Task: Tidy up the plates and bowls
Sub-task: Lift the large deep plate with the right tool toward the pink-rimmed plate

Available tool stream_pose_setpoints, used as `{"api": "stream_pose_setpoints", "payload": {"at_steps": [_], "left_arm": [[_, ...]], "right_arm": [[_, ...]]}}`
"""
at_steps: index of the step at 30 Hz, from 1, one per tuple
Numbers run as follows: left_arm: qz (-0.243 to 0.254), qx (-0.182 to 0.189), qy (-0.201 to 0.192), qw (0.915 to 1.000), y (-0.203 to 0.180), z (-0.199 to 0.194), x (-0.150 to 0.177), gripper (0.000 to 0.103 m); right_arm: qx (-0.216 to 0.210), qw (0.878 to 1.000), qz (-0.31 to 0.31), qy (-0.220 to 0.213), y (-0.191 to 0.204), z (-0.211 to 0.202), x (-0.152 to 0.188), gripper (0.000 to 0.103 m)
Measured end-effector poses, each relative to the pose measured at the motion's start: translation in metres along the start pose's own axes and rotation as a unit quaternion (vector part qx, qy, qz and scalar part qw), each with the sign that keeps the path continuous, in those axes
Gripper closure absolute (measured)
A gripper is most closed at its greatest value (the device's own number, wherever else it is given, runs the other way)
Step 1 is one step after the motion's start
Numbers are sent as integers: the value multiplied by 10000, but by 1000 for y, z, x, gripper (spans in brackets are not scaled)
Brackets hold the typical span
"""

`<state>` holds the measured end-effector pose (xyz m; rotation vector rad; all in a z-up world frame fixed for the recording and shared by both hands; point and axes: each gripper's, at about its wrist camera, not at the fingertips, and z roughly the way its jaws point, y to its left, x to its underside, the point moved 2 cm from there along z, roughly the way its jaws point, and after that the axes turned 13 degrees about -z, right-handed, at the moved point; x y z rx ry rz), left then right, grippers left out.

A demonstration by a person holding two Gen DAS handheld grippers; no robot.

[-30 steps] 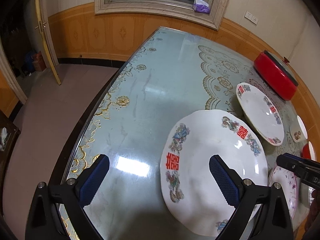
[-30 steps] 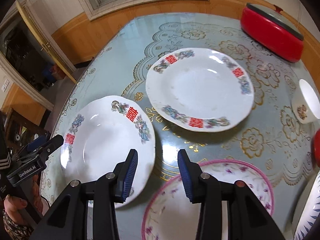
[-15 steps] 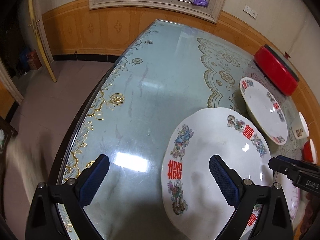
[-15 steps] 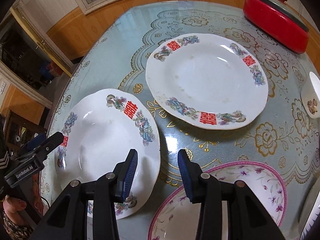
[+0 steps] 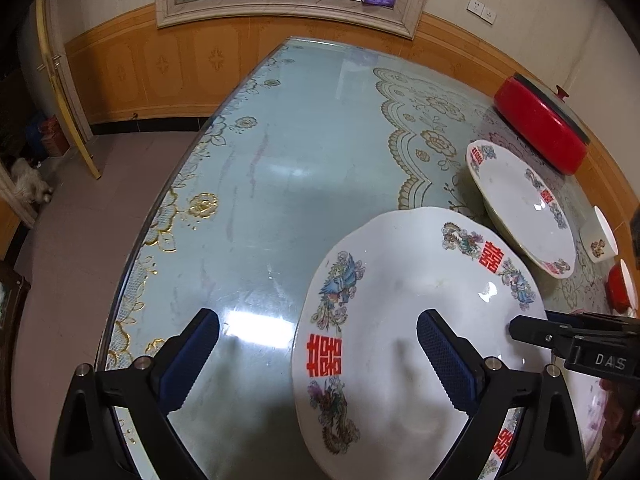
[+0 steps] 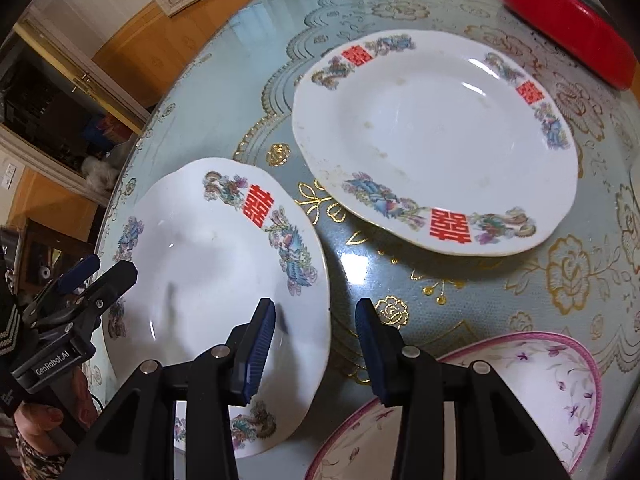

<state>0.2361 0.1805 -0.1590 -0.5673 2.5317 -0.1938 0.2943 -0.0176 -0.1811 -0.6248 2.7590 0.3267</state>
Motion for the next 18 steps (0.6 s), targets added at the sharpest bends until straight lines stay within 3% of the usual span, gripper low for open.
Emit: {"api": "stream_pose_setpoints", "payload": {"at_steps": [7,18], "left_arm": [[194,102,176,9996,-6,12,3,25],[333,250,256,9988,-10,21,6,44]], "right_arm": [[-79,9999,-114,13,5,11,-5,61],[-197,9995,-258,-52,20,20,-15,62]]}}
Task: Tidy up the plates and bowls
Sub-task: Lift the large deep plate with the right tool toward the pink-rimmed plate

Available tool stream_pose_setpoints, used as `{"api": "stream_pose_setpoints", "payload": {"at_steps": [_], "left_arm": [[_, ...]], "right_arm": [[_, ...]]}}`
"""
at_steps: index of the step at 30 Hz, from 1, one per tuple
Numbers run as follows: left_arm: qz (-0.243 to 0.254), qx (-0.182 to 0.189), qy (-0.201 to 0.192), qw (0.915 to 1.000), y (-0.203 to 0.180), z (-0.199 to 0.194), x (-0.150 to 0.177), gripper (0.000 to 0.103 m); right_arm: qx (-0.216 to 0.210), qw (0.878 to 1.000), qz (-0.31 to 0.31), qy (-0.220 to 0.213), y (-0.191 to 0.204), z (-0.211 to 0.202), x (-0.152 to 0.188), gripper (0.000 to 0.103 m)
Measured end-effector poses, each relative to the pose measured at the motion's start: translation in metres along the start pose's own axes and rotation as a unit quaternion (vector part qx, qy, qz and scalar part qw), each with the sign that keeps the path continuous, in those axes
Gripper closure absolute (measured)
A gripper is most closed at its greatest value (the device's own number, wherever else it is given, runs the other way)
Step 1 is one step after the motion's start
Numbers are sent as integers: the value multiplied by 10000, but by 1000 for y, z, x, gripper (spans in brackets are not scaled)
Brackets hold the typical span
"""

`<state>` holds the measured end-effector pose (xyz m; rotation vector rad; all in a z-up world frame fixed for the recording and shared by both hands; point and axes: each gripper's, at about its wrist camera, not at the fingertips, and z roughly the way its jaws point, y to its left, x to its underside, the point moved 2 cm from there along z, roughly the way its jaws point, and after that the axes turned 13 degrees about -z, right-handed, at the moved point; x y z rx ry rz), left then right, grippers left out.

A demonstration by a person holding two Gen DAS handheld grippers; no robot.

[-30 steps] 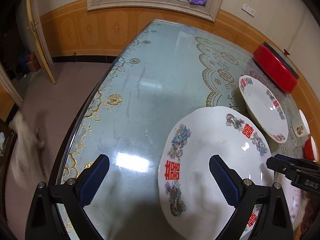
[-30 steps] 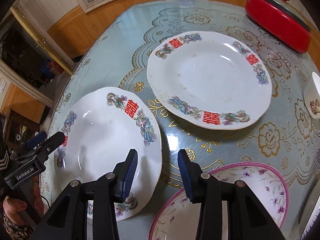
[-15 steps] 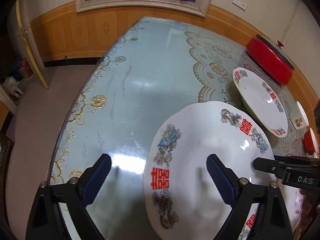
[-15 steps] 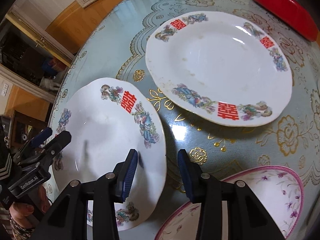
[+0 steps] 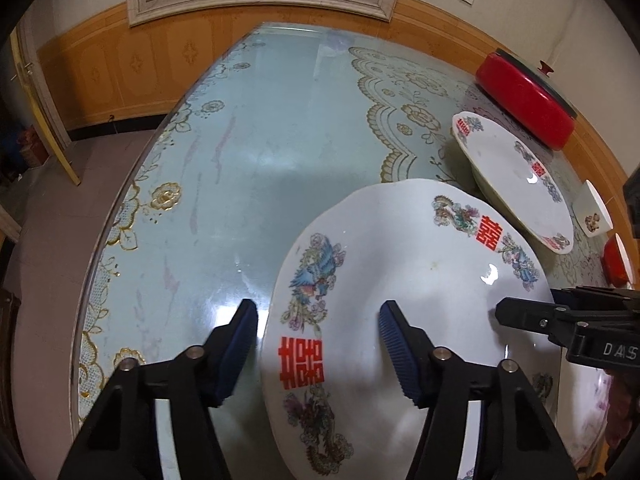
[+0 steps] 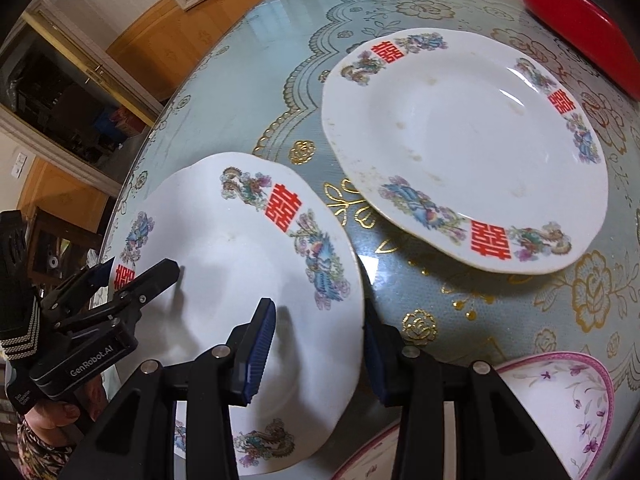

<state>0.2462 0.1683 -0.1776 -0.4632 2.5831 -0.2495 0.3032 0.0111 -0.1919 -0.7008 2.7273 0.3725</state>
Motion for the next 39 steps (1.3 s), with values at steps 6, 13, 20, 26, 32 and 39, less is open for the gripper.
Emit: {"api": "stream_pose_setpoints", "payload": {"at_steps": [6,13,20,26,32,39], "left_arm": [[65,36,-36,10000,-1,0,-1,56],[46,-77,-65,9999,-3,-2,0,56],[-12,-157,-110,9998,-2,-8,4,56],[-62,-207,-389,9990,-8,-29,-1,57],[-47,-96,-499,9987,-21,-47,-5,57],[33,144,-605,9981,-51,-65,-4,57]], "right_arm": [[49,10000,4,-4,3,4,-1,69],[90,9999,142,-27,-2,3,0,72],[34,9995,307,-5,-2,2,0,73],[-95,9988,419,-215,-2,-16,-2,73],[-60,9976,502,-465,-6,-42,-3,72],[2,9955,641,-699,-20,-76,9,72]]}}
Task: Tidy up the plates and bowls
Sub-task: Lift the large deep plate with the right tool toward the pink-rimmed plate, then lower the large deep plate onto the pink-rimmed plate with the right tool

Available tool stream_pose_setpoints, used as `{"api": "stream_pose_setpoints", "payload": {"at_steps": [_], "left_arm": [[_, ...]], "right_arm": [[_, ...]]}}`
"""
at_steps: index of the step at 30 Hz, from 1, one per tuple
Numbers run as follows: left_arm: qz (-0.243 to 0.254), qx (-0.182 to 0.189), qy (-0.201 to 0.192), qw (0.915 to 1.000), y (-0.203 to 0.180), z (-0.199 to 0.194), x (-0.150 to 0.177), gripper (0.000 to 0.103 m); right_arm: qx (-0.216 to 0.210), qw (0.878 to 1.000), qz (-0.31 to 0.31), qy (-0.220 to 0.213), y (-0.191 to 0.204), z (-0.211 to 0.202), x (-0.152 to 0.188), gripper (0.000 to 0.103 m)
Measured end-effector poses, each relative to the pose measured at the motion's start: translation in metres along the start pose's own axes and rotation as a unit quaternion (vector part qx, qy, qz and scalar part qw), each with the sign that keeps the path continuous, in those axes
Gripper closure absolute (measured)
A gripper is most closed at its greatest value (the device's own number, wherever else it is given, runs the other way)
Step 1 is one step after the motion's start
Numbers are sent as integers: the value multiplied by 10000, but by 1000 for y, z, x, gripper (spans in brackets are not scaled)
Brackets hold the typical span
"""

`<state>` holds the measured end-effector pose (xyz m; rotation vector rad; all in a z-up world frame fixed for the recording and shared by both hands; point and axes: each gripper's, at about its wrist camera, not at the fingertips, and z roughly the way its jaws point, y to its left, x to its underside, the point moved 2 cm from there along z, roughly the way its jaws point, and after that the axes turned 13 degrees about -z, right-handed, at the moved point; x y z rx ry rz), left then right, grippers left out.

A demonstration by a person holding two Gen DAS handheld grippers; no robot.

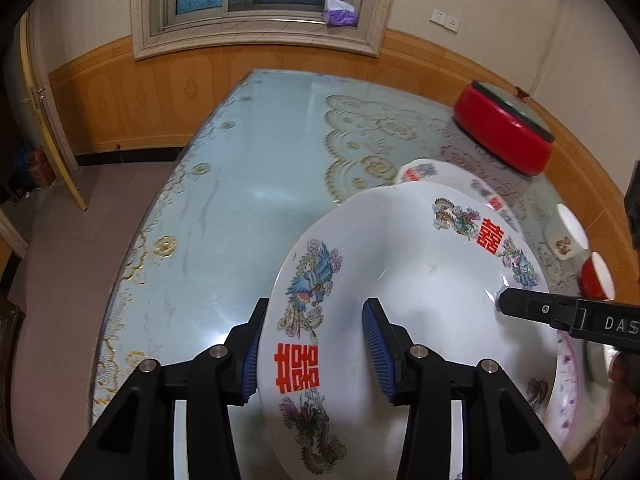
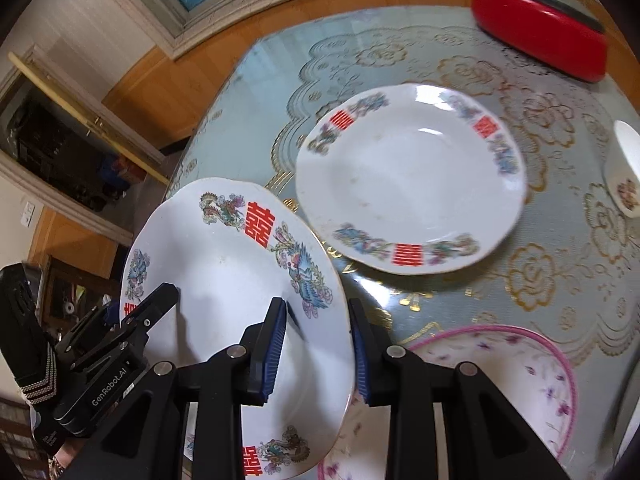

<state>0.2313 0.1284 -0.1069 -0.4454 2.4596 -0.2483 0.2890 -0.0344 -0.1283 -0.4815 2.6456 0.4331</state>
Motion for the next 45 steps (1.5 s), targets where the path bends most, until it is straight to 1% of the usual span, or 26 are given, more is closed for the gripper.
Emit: {"api": "stream_pose_setpoints", "payload": {"at_steps": [8,13,19,25,28,35,45], "left_arm": [[314,427,-19,9986,-55,-12,9,57],[560,634,131,9963,-87,-13,26,57],[804,761,362,9932,-116,-7,50,57],[936,720,649,9909,-128,6,79,57],[950,681,728,9905,-129,9,89,57],[943,604,789,9906,-131,15,102,56],[1176,402,805,9890,-137,30,117,56]], "right_arm": [[221,9985,405,-293,-39,-49,21,72],[370,9960,720,-388,-65,-74,46,72],[474,9919,1108,-395,-94,-88,79,72],[481,9892,1353,-283,-112,-86,104,72],[469,9882,1443,-210,-117,-84,114,72],[506,9882,1446,-81,-119,-83,127,73],[496,9850,1645,136,-132,-66,143,72]]}}
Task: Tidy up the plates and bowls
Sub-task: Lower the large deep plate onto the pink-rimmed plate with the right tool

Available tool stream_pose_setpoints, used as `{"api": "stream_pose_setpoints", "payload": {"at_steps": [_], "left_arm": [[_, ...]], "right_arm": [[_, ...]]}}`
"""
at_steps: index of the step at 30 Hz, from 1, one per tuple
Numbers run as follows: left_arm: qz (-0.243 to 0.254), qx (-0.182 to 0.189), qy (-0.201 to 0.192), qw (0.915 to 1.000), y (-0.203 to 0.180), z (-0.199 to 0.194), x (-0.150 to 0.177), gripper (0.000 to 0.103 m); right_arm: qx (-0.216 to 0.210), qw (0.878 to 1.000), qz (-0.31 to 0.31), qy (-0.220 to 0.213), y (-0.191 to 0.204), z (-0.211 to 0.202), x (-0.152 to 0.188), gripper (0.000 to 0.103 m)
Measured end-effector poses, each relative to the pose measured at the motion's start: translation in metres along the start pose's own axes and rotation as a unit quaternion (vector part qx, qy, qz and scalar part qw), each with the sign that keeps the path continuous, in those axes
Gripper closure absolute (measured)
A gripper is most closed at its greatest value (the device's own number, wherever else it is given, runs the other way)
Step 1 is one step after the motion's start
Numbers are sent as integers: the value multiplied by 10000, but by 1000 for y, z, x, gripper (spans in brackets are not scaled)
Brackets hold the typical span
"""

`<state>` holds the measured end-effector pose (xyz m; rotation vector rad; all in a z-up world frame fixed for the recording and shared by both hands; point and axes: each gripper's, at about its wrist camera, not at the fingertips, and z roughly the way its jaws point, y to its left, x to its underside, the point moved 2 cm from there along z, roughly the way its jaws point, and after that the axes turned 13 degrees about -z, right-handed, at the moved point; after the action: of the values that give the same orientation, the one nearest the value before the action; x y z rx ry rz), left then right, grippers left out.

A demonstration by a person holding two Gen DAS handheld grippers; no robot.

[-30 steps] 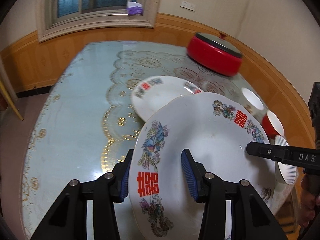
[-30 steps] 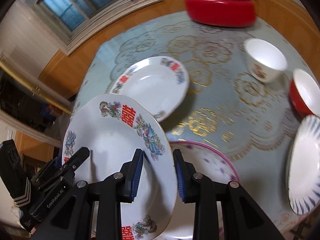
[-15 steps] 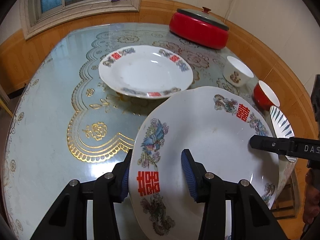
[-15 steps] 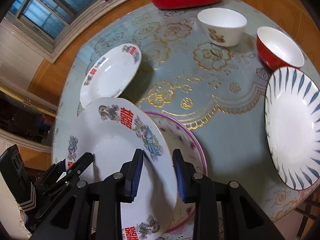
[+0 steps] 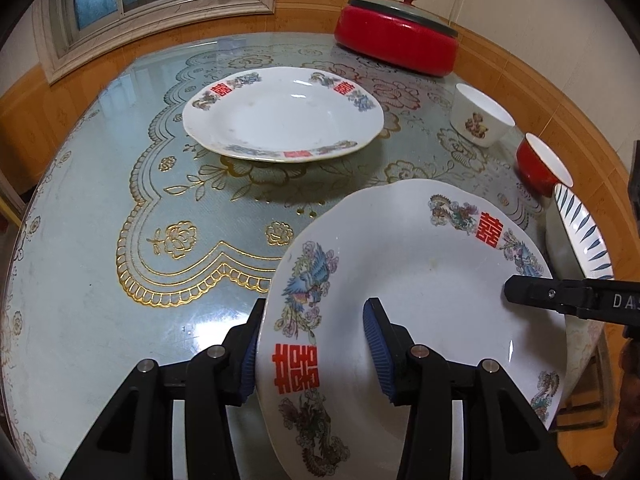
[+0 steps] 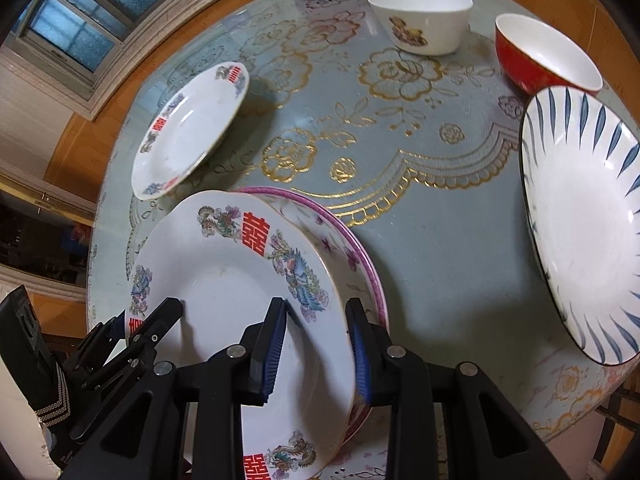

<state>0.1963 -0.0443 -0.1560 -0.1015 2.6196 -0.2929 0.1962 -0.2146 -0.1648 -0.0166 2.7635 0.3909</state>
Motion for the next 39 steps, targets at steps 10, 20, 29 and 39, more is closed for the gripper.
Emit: {"api": "stream_pose_setpoints", "payload": {"at_steps": [10,20,29,39], "left_arm": [[116,-68,12,9999,-2,10,3,52],[593,-281,-202,9976,-11,7,8,34],[464,-263,-258,9982,-4,2,7,33],[232,-115,-155,9995,9,-5,10,66]], "right_arm": [[119,9999,-107,-33,-4,6,1,71],[403,9968,-672,169,7,12,-6,69],[814,9864,-1430,-13,23,-8,-17,69],[548,9909,-1217,139,15,-10,-4,68]]}}
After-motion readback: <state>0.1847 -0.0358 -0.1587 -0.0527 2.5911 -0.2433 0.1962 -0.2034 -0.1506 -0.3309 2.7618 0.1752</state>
